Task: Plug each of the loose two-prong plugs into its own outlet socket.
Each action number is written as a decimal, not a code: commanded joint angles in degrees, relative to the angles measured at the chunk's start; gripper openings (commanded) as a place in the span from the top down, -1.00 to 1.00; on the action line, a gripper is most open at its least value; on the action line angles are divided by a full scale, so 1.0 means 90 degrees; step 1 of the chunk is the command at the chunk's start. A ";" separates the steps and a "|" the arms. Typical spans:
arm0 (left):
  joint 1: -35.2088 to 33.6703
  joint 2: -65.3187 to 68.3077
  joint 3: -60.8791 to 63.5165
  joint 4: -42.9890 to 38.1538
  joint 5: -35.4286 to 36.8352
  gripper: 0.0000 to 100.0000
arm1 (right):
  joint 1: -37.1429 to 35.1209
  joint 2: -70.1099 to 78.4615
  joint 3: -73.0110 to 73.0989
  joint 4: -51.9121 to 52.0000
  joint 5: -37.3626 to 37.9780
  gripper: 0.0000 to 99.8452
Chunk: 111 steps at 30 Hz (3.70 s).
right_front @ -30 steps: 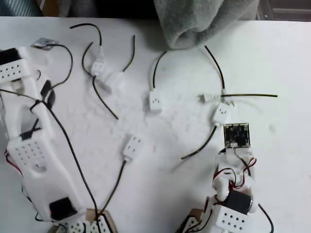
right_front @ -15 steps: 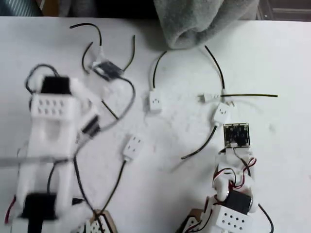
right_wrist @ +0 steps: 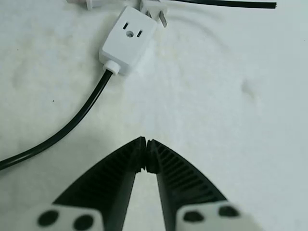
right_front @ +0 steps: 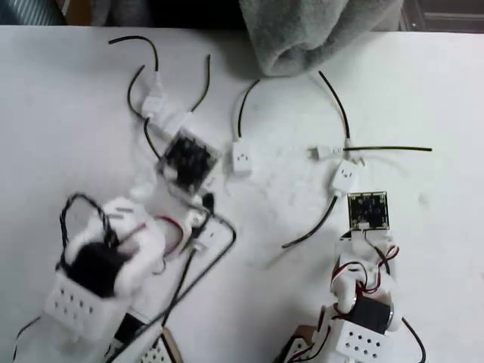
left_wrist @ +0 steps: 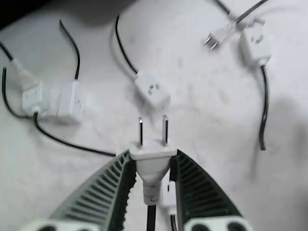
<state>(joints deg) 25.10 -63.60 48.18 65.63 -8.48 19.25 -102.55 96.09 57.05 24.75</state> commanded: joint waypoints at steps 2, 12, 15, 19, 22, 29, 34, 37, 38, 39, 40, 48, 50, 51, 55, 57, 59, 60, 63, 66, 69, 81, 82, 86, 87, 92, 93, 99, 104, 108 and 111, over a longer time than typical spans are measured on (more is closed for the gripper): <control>0.0747 -0.1626 0.1221 -0.1553 0.0107 0.96 | -0.0063 -0.0063 0.0020 -0.0005 0.0049 0.96; 0.1070 -0.4664 0.3966 -0.4054 0.0117 0.96 | -0.0063 -0.0063 0.0020 0.0015 0.0049 0.96; 0.1060 -0.4527 0.4142 -0.4366 0.0147 0.96 | -0.0063 -0.0063 0.0020 0.0015 0.0049 0.96; 0.1099 -0.4527 0.4386 -0.4864 0.0166 0.95 | -0.0063 -0.0063 0.0020 0.0024 0.0049 0.96; 0.1099 -0.4527 0.4874 -0.5197 0.0303 0.95 | -0.0034 -0.0063 -0.0020 0.0024 0.0010 0.96; 0.1089 -0.4527 0.5411 -0.5763 0.0742 0.95 | -0.0093 -0.0073 -0.1358 -0.0181 0.0000 0.96; 0.1109 -0.4527 0.5411 -0.5656 0.0752 0.95 | -0.1099 -0.0063 -0.3526 -0.0151 0.0000 0.96; 0.1118 -0.4527 0.5382 -0.5665 0.0752 0.95 | -0.2252 -0.0044 -0.4650 -0.0151 0.0039 0.96; 0.1118 -0.4527 0.5382 -0.5665 0.0752 0.95 | -0.2730 -0.0044 -0.4952 -0.0151 0.0039 0.96; 0.1118 -0.4527 0.5382 -0.5665 0.0752 0.95 | -0.3199 -0.0034 -0.5216 -0.0151 0.0039 0.96; 0.1118 -0.4527 0.5382 -0.5675 0.0752 0.95 | -0.3668 -0.0034 -0.5411 -0.0151 0.0039 0.96; 0.2164 -0.4527 0.5402 -0.5685 0.0723 0.95 | -0.6227 0.0073 -0.5665 -0.0151 -0.0010 0.96; 0.2339 -0.4527 0.5372 -0.5695 0.0703 0.95 | -0.6305 0.0230 -0.5548 -0.0132 -0.0010 0.96; 0.2379 -0.4527 0.5372 -0.5695 0.0703 0.95 | -0.6315 0.0298 -0.5499 -0.0054 -0.0010 0.96; 0.2398 -0.4527 0.5411 -0.5958 0.0723 0.95 | -0.6335 0.0396 -0.5441 0.0386 -0.0508 0.96; 0.2398 -0.4527 0.5411 -0.5988 0.0723 0.95 | -0.6344 0.0396 -0.5441 0.0444 -0.0703 0.96; 0.2408 -0.4527 0.5411 -0.5988 0.0742 0.95 | -0.6344 0.0415 -0.5421 0.0601 -0.0645 0.96; 0.2408 -0.4527 0.5411 -0.5988 0.0742 0.95 | -0.6344 0.0444 -0.5411 0.0708 -0.0586 0.96; 0.2408 -0.4527 0.5372 -0.5998 0.0723 0.95 | -0.6344 0.0405 -0.5118 0.0874 -0.0205 0.96; 0.2408 -0.4527 0.5382 -0.5998 0.0713 0.95 | -0.6305 0.0396 -0.4698 0.0884 0.0381 0.96; 0.2388 -0.4527 0.5382 -0.5998 0.0703 0.95 | -0.6305 0.0396 -0.4337 0.0816 0.0586 0.96; 0.2388 -0.4527 0.5382 -0.5998 0.0742 0.95 | -0.4176 0.0444 -0.3038 -0.0523 0.0733 0.96; 0.2388 -0.4527 0.5382 -0.5998 0.0742 0.95 | -0.3961 0.0454 -0.2882 -0.0718 0.0899 0.96; 0.2379 -0.4527 0.5372 -0.5998 0.0742 0.95 | -0.3170 0.0454 -0.2442 -0.1245 0.1201 0.96; 0.2379 -0.4527 0.5372 -0.5998 0.0742 0.95 | -0.3062 0.0454 -0.2413 -0.1275 0.1211 0.96; 0.2379 -0.4527 0.5402 -0.5998 0.0733 0.95 | -0.2779 0.0405 -0.2471 -0.1324 0.1260 0.96; 0.2379 -0.4527 0.5411 -0.5998 0.0723 0.95 | -0.2769 0.0405 -0.2549 -0.1314 0.1260 0.96; 0.2379 -0.4527 0.5411 -0.5988 0.0733 0.95 | -0.2799 0.0405 -0.3350 -0.1255 0.1211 0.96; 0.2379 -0.4527 0.5421 -0.5958 0.0742 0.95 | -0.3521 0.0444 -0.4620 -0.0757 0.1201 0.96; 0.2379 -0.4527 0.5421 -0.5958 0.0742 0.95 | -0.5045 0.0454 -0.5568 -0.0161 0.1192 0.96; 0.2330 -0.4527 0.5421 -0.5958 0.0742 0.95 | -0.5299 0.0454 -0.5812 0.0308 0.0840 0.96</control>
<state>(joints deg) 46.11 -103.60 97.14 12.97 -2.24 -26.11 -99.38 47.47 56.53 35.03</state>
